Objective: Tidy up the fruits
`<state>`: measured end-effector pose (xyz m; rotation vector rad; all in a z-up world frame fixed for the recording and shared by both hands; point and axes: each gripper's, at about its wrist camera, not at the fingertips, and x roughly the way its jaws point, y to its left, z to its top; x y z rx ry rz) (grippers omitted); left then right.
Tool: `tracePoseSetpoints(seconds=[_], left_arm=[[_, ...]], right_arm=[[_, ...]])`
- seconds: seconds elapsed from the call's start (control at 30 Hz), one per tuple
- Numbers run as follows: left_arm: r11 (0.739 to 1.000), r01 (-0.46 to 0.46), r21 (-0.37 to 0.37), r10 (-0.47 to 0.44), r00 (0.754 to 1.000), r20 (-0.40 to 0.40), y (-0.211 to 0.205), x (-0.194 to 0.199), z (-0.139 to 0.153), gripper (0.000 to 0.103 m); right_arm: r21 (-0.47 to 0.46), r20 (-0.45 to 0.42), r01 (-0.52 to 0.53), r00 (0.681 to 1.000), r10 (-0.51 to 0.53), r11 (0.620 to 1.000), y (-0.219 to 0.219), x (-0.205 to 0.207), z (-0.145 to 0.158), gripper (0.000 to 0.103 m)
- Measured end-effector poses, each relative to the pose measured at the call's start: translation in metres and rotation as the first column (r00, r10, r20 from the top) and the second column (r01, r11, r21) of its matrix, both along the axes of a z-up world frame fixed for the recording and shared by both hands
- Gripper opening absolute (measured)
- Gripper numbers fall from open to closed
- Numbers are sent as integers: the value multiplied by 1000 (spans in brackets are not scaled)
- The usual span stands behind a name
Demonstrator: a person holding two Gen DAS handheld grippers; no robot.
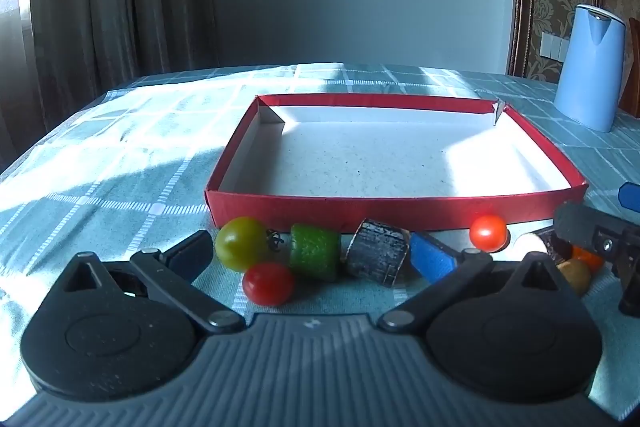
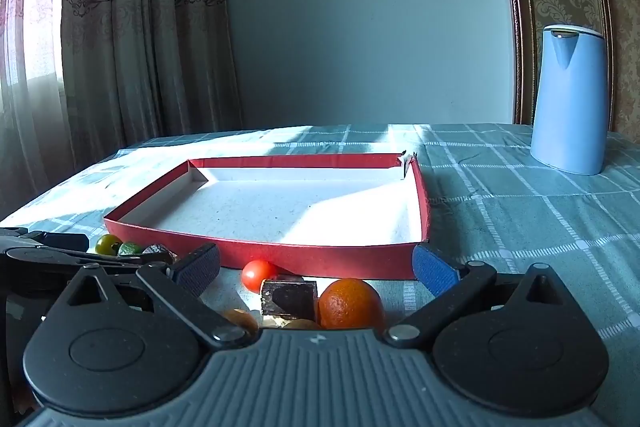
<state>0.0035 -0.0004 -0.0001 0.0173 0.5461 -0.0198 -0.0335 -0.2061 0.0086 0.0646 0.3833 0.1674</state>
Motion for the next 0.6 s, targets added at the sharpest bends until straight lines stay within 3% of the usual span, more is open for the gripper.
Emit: tracePoseSetpoints(seconds=[0.13,0.6], left_arm=[[1000,2,-8,-2,1000,-13,1,2,-1,103],[1000,3,-12,-3,1000,-18,0,4,-5,103]], right_arm=[[21,-35,-8,999,9,1000,-6,9,2,103],[-10,-14,-28,1000,28,1000,1,2,4,103]])
